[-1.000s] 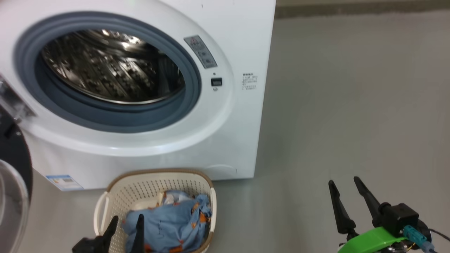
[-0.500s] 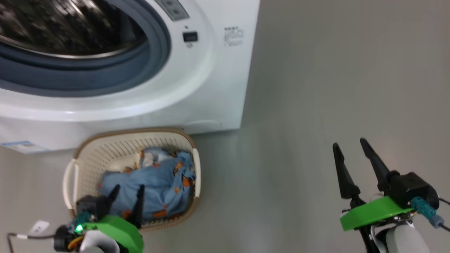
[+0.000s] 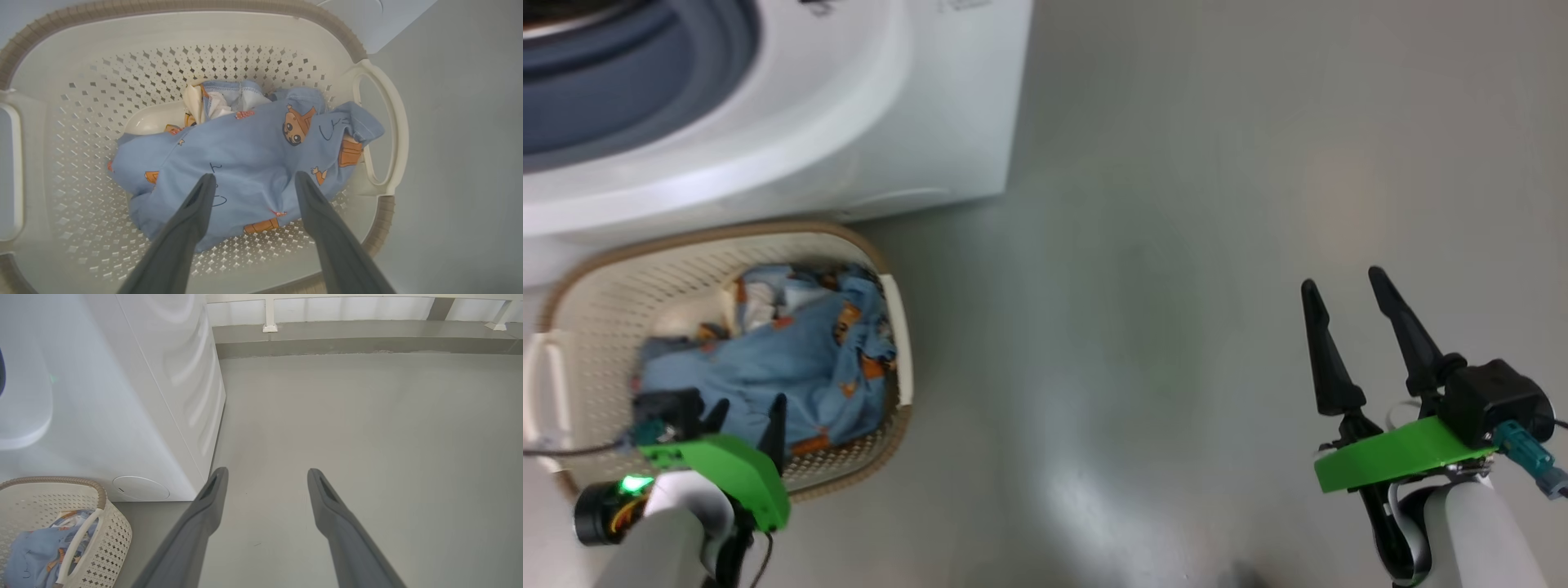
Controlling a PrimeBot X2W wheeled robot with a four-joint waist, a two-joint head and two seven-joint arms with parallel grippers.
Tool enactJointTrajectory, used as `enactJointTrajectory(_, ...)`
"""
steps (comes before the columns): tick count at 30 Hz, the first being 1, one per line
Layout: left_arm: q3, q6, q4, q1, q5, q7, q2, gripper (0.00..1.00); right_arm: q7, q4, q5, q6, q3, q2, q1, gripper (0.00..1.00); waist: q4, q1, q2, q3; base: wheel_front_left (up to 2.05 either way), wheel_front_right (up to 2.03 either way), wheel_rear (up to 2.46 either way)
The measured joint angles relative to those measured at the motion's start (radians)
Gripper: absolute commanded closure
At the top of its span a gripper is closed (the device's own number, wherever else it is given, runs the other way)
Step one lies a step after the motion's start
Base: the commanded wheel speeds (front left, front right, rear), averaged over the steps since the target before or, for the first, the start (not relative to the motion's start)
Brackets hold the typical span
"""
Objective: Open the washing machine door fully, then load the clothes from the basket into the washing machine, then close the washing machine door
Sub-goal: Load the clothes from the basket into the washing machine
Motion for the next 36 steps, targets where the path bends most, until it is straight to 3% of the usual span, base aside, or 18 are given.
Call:
enactJointTrajectory(5, -0.024, 0.0, 0.059, -0.07, -0.149, 0.09, 0.011, 0.0, 0.0, -0.017, 0.0, 0.0, 0.0, 0.001, -0.02, 0.0, -0.039, 0.0, 0.0, 0.069, 0.0, 0.0, 0.0)
enactJointTrajectory(15, -0.025, 0.0, 0.147, -0.151, -0.347, 0.213, 0.102, 0.0, 0.0, -0.034, 0.008, 0.0, 0.024, 0.003, -0.031, 0.0, -0.123, 0.0, 0.0, 0.182, 0.0, 0.0, 0.0)
enactJointTrajectory(27, -0.01, 0.002, 0.207, -0.275, -0.411, 0.246, 0.114, 0.0, 0.0, -0.059, 0.009, 0.0, 0.022, 0.006, -0.03, 0.0, -0.158, 0.0, 0.0, 0.27, 0.0, 0.0, 0.0)
enactJointTrajectory(36, -0.016, 0.04, 0.225, -0.324, -0.411, 0.263, 0.101, 0.0, 0.0, -0.077, 0.009, 0.0, 0.013, 0.007, -0.03, 0.0, -0.144, 0.0, 0.0, 0.302, 0.0, 0.0, 0.0)
